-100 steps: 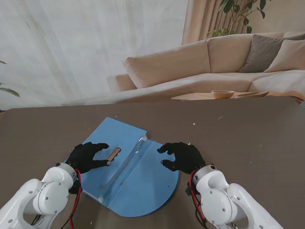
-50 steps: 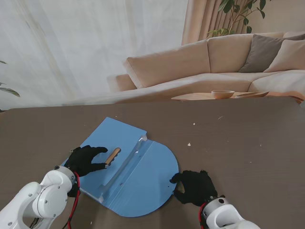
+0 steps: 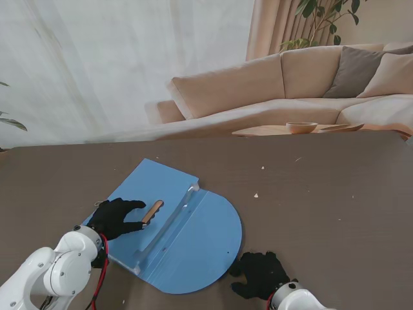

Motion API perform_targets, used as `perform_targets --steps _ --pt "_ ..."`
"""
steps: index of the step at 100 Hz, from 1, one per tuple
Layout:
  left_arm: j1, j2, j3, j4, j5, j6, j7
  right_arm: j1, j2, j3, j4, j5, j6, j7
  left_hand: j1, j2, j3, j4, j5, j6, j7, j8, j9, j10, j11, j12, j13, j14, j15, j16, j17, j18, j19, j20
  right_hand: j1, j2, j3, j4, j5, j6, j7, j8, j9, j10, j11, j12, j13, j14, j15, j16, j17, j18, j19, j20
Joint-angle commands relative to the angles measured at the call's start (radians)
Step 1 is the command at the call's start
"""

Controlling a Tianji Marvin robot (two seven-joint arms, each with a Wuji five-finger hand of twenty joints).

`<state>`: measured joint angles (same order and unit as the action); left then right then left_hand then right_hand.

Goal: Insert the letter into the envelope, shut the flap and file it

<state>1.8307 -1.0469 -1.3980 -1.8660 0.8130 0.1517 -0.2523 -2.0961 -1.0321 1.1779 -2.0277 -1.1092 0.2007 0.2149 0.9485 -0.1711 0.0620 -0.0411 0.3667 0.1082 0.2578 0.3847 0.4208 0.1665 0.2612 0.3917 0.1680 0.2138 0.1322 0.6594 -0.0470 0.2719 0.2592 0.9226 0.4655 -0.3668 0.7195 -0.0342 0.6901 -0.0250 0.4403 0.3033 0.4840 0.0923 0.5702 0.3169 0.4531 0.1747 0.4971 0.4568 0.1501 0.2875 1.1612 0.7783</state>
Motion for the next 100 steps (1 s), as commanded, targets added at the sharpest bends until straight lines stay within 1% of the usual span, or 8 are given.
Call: perform_targets --steps 1,11,24,37,50,64,88,100 --pt "0.008 -0.004 0.002 -0.009 -0.001 0.007 -0.019 0.010 0.001 -0.009 0.014 0.011 -0.009 0.011 0.023 0.048 -0.008 0.034 0.007 -0.015 -0.017 -0.005 -0.028 -0.014 -0.027 -0.007 -0.007 -0.018 -0.019 -0.015 -0.014 -0.010 -0.019 -0.002 -0.027 0.032 -0.029 0.049 -0.023 -0.007 -0.037 -0.024 -0.063 -0.012 0.008 0.001 -0.044 -0.040 -0.025 -0.026 -0.034 -0.022 -0.015 -0.005" --pt "0.006 -0.003 0.005 -0.008 -0.002 0.014 -0.022 0.023 0.000 -0.020 0.023 0.035 -0.011 -0.002 0.023 0.049 -0.009 0.034 0.007 -0.016 -0.018 -0.005 -0.028 -0.016 -0.027 -0.007 -0.007 -0.018 -0.018 -0.016 -0.014 -0.011 -0.019 -0.003 -0.023 0.060 -0.071 0.053 -0.114 -0.090 -0.067 -0.050 -0.104 -0.022 0.003 -0.004 -0.079 -0.048 -0.027 -0.027 -0.056 -0.032 -0.028 -0.002" --pt "0.000 -0.003 0.012 -0.002 -0.003 0.027 -0.027 0.027 -0.004 -0.026 0.022 0.063 -0.018 -0.037 0.024 0.049 -0.009 0.035 0.005 -0.017 -0.018 -0.004 -0.029 -0.015 -0.027 -0.007 -0.007 -0.016 -0.018 -0.016 -0.014 -0.011 -0.018 -0.003 -0.022 0.095 -0.116 0.067 -0.254 -0.165 -0.091 -0.073 -0.138 -0.035 -0.006 -0.012 -0.103 -0.054 -0.034 -0.029 -0.075 -0.041 -0.043 0.003" --pt "-0.003 -0.003 0.015 0.004 -0.007 0.036 -0.028 0.028 -0.011 -0.034 0.018 0.081 -0.022 -0.087 0.025 0.050 -0.010 0.035 0.005 -0.017 -0.017 -0.004 -0.027 -0.014 -0.027 -0.007 -0.005 -0.004 -0.017 -0.016 -0.012 -0.011 -0.018 -0.003 -0.020 0.126 -0.155 0.086 -0.356 -0.163 -0.108 -0.090 -0.174 -0.039 0.000 -0.010 -0.115 -0.059 -0.035 -0.027 -0.081 -0.045 -0.048 0.009" --pt "-0.008 -0.002 0.018 0.008 -0.012 0.049 -0.036 0.038 -0.018 -0.043 0.016 0.106 -0.032 -0.133 0.026 0.051 -0.010 0.035 0.006 -0.018 -0.018 -0.004 -0.028 -0.015 -0.028 -0.008 -0.001 0.015 -0.021 -0.022 -0.009 -0.008 -0.018 -0.005 -0.021 0.141 -0.164 0.095 -0.411 -0.153 -0.128 -0.100 -0.205 -0.045 -0.008 -0.014 -0.130 -0.062 -0.041 -0.029 -0.090 -0.049 -0.058 0.008" --pt "-0.017 -0.001 0.023 0.015 -0.025 0.064 -0.042 0.082 -0.024 -0.058 0.025 0.139 -0.047 -0.165 0.027 0.055 -0.010 0.035 0.005 -0.017 -0.017 -0.003 -0.029 -0.014 -0.028 -0.008 0.006 0.023 -0.025 -0.032 -0.006 -0.007 -0.021 -0.011 -0.014 0.143 -0.172 0.105 -0.420 -0.156 -0.129 -0.104 -0.211 -0.049 -0.006 -0.015 -0.132 -0.064 -0.048 -0.033 -0.093 -0.048 -0.066 0.007" --pt "-0.021 -0.004 0.008 0.024 -0.034 0.063 -0.031 0.205 -0.033 -0.100 0.071 0.194 -0.067 -0.189 0.035 0.057 -0.007 0.036 0.003 -0.015 -0.013 0.000 -0.030 -0.015 -0.026 -0.007 0.006 0.008 -0.024 -0.041 -0.006 -0.006 -0.024 -0.017 -0.008 0.143 -0.178 0.120 -0.427 -0.161 -0.127 -0.107 -0.213 -0.053 -0.006 -0.019 -0.133 -0.067 -0.060 -0.040 -0.097 -0.048 -0.077 0.004" --pt "-0.025 -0.004 0.004 0.029 -0.034 0.066 -0.032 0.266 -0.040 -0.126 0.105 0.223 -0.079 -0.213 0.038 0.058 -0.005 0.036 0.004 -0.016 -0.012 0.000 -0.028 -0.014 -0.026 -0.008 0.007 0.016 -0.023 -0.043 -0.005 -0.005 -0.024 -0.018 -0.010 0.144 -0.180 0.125 -0.439 -0.171 -0.130 -0.109 -0.222 -0.055 -0.006 -0.019 -0.137 -0.070 -0.067 -0.044 -0.099 -0.050 -0.086 0.000"
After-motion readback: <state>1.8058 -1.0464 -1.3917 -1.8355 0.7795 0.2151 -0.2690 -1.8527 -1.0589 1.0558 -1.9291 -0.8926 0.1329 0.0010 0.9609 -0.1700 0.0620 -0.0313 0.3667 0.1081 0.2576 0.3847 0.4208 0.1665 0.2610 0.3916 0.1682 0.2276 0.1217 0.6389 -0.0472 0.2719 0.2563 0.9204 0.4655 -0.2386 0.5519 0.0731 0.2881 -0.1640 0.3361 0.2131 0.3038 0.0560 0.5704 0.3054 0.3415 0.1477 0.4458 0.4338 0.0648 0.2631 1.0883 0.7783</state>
